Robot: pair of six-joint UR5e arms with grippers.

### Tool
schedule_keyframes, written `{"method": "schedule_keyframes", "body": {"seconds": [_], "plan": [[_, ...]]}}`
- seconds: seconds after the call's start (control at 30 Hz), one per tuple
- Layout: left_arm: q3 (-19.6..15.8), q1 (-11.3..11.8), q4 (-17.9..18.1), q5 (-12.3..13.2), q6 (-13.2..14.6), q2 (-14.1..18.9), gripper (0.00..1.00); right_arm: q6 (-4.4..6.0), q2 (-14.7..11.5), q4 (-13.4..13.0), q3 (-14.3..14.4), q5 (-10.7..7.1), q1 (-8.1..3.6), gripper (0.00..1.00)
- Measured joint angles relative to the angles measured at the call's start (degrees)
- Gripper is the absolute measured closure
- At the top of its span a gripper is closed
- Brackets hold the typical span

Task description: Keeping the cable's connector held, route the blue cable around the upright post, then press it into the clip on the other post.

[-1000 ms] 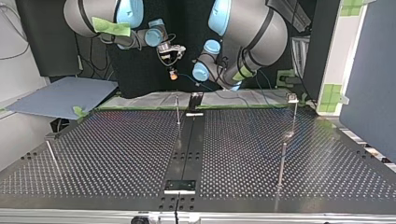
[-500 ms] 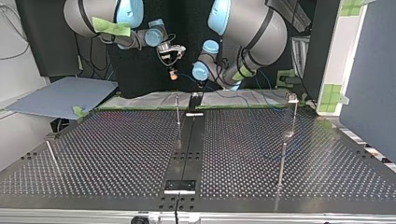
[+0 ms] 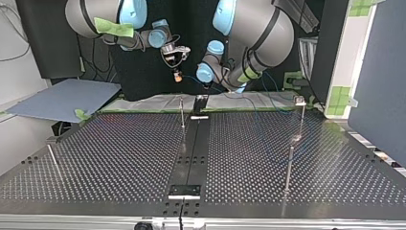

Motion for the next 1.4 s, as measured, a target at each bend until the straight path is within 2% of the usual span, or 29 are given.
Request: {"method": "schedule_keyframes", "body": {"seconds": [0.17, 0.3, 0.43, 0.6, 0.97, 1.2, 1.4], "plan": [[0.0, -0.6, -1.0, -2.2, -0.2, 1.2, 0.99, -1.30, 0.0, 0.3, 0.1, -0.01, -0.17, 1.00], [0.0, -1.5, -1.1, -3.6, -1.3, 2.8, 0.99, -1.74, -0.3, 0.6, 0.6, -0.09, -0.41, 1.00], [0.0, -2.6, -1.2, -4.5, -2.9, 3.6, 0.99, -1.82, -1.9, 0.4, 1.9, -0.33, -0.63, 1.00], [-0.6, -3.5, -1.1, -5.9, -3.4, 3.9, 0.99, -1.84, -4.2, 0.7, 3.0, -0.42, -0.82, 1.00], [-5.3, -4.8, 2.0, -6.7, -4.2, 7.1, 0.99, -1.85, -6.7, 0.6, 4.9, -0.26, -1.18, 1.00], [-5.8, -6.2, 2.3, -7.7, -4.3, 8.2, 0.99, -1.85, -9.1, -0.5, 7.5, 0.07, -1.70, 1.00], [-5.8, -7.4, 2.4, -8.9, -4.6, 8.5, 0.99, -1.81, -11.9, -0.3, 9.2, 0.46, -2.08, 1.00]]}}
